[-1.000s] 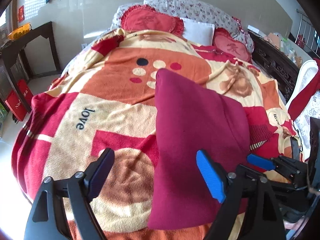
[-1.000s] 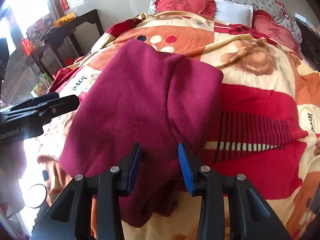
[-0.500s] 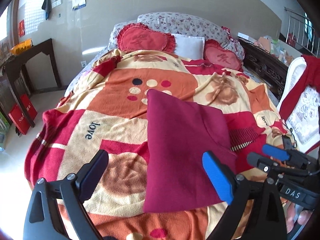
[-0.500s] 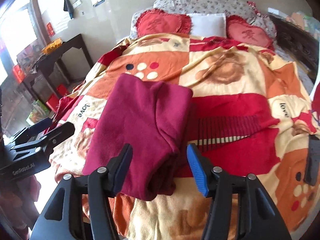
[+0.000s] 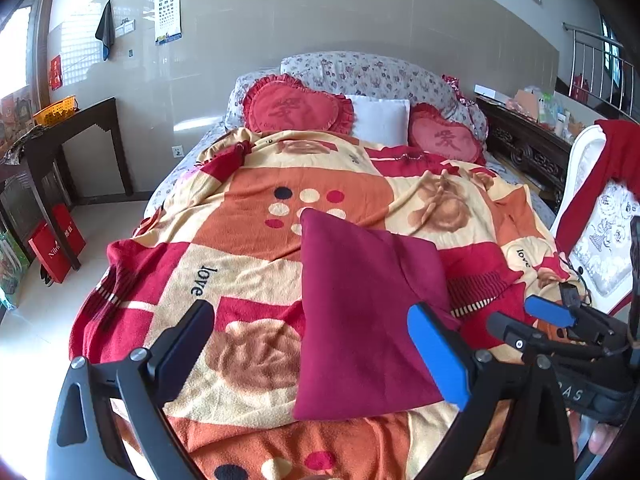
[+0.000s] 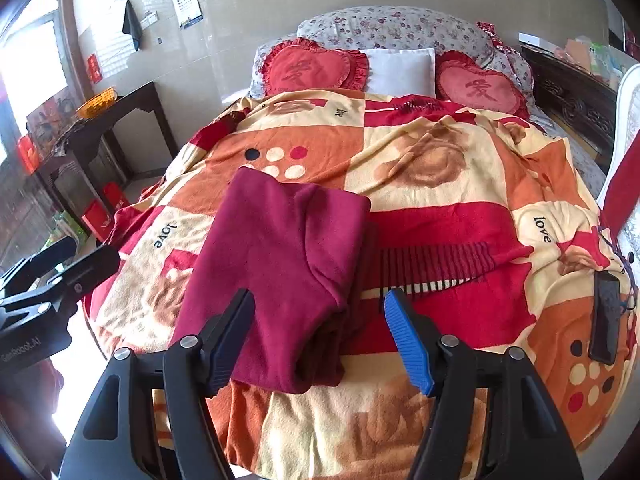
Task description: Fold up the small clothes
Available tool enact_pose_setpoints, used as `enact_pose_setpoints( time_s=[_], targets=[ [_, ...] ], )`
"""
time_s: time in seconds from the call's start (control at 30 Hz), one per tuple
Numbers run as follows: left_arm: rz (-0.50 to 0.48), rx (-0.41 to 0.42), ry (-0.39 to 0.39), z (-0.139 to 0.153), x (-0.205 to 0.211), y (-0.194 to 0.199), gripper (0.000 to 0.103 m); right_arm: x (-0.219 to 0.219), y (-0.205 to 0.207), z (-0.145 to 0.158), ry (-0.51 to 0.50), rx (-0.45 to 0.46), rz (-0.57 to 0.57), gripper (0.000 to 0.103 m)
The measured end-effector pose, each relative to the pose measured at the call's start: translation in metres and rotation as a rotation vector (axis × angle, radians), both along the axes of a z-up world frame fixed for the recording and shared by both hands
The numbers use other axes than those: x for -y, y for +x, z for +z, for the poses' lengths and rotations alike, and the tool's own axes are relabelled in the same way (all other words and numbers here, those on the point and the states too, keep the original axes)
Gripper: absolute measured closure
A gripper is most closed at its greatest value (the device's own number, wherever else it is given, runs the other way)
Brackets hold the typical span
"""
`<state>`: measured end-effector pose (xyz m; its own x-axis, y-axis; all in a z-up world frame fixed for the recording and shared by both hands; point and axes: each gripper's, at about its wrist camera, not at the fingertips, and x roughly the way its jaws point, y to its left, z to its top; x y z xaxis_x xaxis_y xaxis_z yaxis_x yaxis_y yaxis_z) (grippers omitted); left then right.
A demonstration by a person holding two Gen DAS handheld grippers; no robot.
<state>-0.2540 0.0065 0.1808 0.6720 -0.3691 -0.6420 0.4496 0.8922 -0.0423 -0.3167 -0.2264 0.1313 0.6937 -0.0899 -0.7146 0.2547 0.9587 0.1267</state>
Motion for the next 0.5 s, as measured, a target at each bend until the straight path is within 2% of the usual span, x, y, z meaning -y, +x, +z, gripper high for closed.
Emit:
enact_pose_setpoints(
  time_s=[0.5],
  targets=[
    [0.001,0.036,-0.011,0.013,-0.005,-0.003,0.004,-0.003,0.003,0.009,-0.016,-0.006,0.004,0.054]
  ],
)
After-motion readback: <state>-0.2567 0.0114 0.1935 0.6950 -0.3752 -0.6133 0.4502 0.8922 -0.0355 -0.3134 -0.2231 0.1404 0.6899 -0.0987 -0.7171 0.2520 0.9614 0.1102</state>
